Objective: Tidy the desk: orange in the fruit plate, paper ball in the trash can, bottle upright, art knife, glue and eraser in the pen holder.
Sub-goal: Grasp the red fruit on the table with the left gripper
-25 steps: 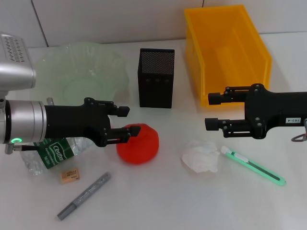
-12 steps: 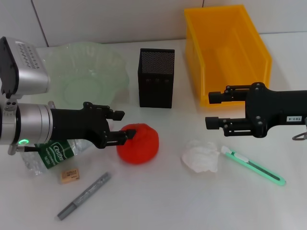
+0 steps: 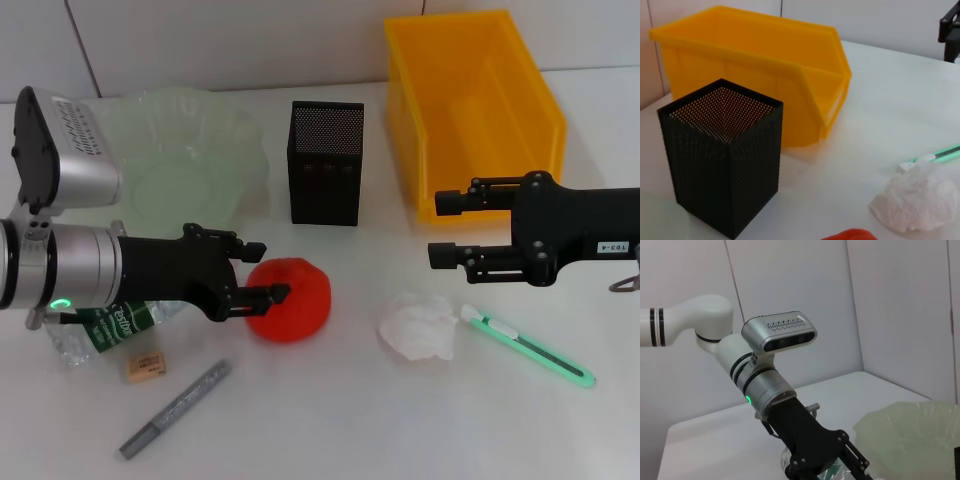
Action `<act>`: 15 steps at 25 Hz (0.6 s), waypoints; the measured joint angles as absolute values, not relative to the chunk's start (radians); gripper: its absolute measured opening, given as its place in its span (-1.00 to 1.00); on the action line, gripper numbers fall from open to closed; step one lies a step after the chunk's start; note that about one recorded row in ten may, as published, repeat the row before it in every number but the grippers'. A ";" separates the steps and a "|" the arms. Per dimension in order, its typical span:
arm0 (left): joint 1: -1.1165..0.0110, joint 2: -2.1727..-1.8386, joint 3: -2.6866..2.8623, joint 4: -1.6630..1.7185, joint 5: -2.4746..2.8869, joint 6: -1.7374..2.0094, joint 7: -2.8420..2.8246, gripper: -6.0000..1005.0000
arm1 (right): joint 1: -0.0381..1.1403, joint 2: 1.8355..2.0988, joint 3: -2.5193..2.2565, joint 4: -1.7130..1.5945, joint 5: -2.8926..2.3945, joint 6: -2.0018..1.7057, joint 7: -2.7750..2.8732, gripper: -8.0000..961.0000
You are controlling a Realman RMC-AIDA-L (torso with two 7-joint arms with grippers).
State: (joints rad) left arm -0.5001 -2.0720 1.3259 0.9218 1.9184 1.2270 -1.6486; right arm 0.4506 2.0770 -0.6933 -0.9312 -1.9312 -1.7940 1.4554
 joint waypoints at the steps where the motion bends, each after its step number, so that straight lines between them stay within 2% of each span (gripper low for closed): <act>1: -0.500 -2.072 1.327 0.922 1.918 1.228 -1.649 0.17 | 0.450 2.077 -0.693 -0.931 -1.931 -1.794 1.456 0.40; 11: -0.500 -2.078 1.373 0.914 1.912 1.195 -1.661 0.39 | 0.444 2.077 -0.693 -0.932 -1.931 -1.800 1.456 0.40; 15: -0.501 -2.079 1.387 0.913 1.904 1.182 -1.661 0.39 | 0.438 2.077 -0.693 -0.933 -1.930 -1.801 1.456 0.40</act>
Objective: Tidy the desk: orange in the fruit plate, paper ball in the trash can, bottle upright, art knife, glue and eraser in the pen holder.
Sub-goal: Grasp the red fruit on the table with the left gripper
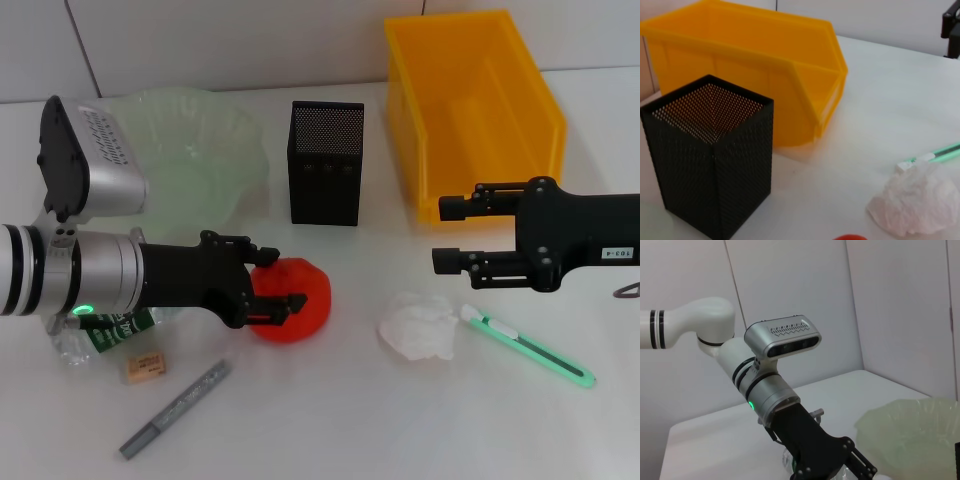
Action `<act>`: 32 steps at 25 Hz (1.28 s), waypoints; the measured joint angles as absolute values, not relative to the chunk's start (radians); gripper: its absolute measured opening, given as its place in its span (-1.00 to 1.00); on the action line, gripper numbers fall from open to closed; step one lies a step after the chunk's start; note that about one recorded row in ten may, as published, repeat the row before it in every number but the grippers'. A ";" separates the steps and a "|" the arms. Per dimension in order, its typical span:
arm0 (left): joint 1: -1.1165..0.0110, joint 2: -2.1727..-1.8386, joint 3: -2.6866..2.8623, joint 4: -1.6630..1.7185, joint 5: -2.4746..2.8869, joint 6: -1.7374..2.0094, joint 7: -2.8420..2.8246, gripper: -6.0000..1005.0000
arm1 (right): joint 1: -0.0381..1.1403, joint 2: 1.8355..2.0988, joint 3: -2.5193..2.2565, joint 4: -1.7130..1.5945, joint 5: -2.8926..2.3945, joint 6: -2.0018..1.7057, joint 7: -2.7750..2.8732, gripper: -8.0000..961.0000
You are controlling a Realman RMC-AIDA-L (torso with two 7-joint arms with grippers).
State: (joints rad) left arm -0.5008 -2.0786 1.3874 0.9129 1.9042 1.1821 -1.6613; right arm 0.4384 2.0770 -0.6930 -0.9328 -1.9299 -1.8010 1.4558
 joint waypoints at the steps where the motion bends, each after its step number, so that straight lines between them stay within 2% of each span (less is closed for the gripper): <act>1: -0.503 -2.079 1.399 0.913 1.893 1.163 -1.661 0.39 | 0.438 2.077 -0.693 -0.933 -1.930 -1.801 1.456 0.40; 32: -0.499 -2.079 1.450 0.882 1.829 1.099 -1.660 0.38 | 0.440 2.077 -0.693 -0.936 -1.925 -1.810 1.455 0.40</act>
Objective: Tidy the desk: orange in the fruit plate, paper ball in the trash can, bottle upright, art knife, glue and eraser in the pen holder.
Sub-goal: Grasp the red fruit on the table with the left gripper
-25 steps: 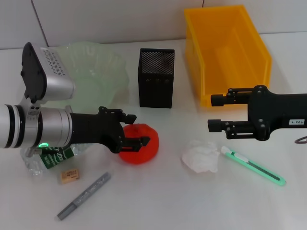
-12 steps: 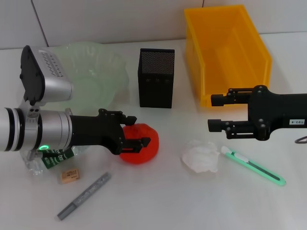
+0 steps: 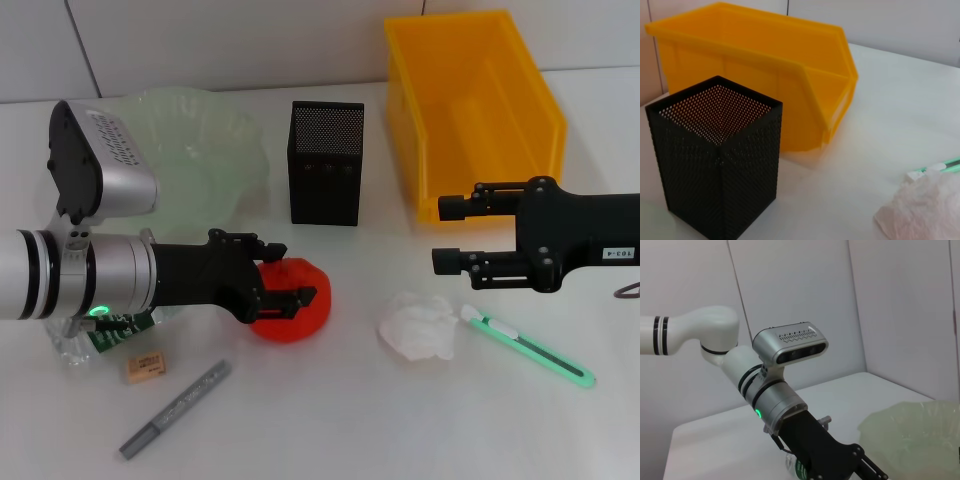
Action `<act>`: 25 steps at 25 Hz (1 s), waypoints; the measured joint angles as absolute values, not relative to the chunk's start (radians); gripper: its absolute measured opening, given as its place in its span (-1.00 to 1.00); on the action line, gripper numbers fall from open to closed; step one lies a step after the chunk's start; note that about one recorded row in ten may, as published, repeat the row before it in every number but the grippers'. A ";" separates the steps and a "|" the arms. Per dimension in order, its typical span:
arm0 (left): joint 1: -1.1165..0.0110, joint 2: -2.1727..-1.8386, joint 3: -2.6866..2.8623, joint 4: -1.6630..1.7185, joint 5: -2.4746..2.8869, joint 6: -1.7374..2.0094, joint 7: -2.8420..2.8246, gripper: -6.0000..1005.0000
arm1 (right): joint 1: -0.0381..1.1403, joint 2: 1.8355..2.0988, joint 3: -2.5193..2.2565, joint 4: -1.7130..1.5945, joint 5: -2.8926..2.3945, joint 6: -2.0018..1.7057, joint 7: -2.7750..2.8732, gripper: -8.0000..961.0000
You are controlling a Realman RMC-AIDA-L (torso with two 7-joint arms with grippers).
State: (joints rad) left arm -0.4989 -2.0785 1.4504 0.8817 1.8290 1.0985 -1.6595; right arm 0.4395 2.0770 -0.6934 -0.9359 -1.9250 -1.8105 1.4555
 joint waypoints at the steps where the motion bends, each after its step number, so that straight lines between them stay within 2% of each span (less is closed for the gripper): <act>1: -0.499 -2.079 1.450 0.882 1.829 1.099 -1.660 0.38 | 0.440 2.077 -0.693 -0.936 -1.925 -1.810 1.455 0.40; 25: -0.501 -2.078 1.481 0.877 1.822 1.085 -1.652 0.35 | 0.436 2.078 -0.693 -0.960 -1.926 -1.813 1.461 0.40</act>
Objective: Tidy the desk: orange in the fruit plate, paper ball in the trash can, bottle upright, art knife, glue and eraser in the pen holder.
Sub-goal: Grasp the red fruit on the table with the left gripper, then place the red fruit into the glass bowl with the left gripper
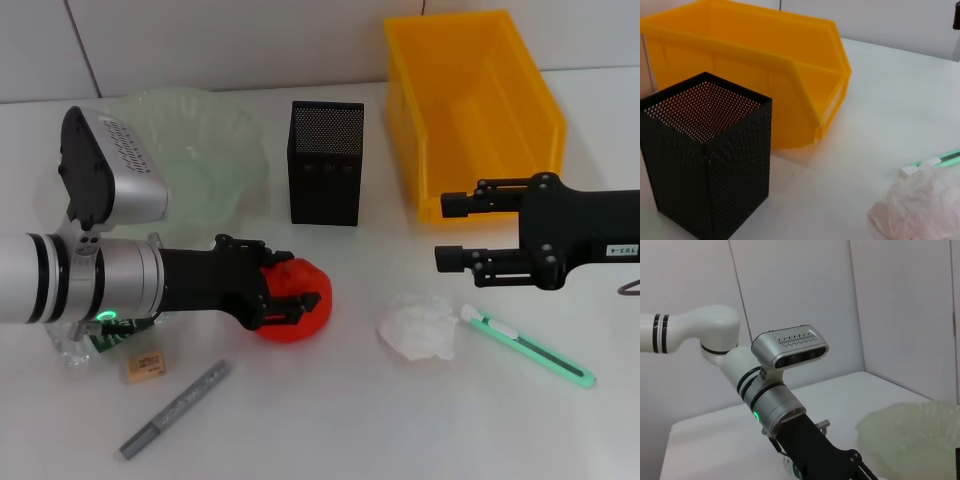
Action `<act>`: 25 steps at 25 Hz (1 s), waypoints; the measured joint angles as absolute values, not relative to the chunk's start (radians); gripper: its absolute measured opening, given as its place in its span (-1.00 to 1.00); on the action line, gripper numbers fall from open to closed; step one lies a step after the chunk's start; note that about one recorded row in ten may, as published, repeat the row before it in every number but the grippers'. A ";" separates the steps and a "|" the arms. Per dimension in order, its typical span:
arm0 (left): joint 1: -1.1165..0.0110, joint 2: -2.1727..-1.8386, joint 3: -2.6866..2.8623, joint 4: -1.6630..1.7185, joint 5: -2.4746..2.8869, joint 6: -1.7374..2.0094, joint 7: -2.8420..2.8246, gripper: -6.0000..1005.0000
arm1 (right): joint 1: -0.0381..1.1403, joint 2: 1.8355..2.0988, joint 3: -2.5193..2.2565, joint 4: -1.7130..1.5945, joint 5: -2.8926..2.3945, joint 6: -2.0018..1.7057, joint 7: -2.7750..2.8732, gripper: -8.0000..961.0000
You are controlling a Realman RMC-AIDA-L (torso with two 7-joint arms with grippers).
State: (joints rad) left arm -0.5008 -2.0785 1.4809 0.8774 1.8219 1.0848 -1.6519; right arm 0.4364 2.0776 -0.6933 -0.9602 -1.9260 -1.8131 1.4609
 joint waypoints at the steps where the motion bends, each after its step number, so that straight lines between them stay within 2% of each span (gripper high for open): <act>1: -0.501 -2.078 1.481 0.877 1.822 1.085 -1.652 0.35 | 0.436 2.078 -0.693 -0.960 -1.926 -1.813 1.461 0.40; 2: -0.503 -2.078 1.483 0.875 1.822 1.079 -1.652 0.34 | 0.436 2.078 -0.693 -0.962 -1.926 -1.813 1.462 0.40; 19: -0.498 -2.078 1.507 0.873 1.824 1.051 -1.654 -0.49 | 0.432 2.079 -0.693 -0.961 -1.926 -1.813 1.463 0.40; 25: -0.494 -2.079 1.508 0.878 1.823 1.052 -1.651 -0.62 | 0.428 2.079 -0.687 -0.962 -1.925 -1.813 1.463 0.40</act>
State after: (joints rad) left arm -0.4936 -2.0785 1.5085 0.8785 1.8234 1.0520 -1.6514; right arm 0.4278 2.0786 -0.6871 -0.9618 -1.9250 -1.8131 1.4634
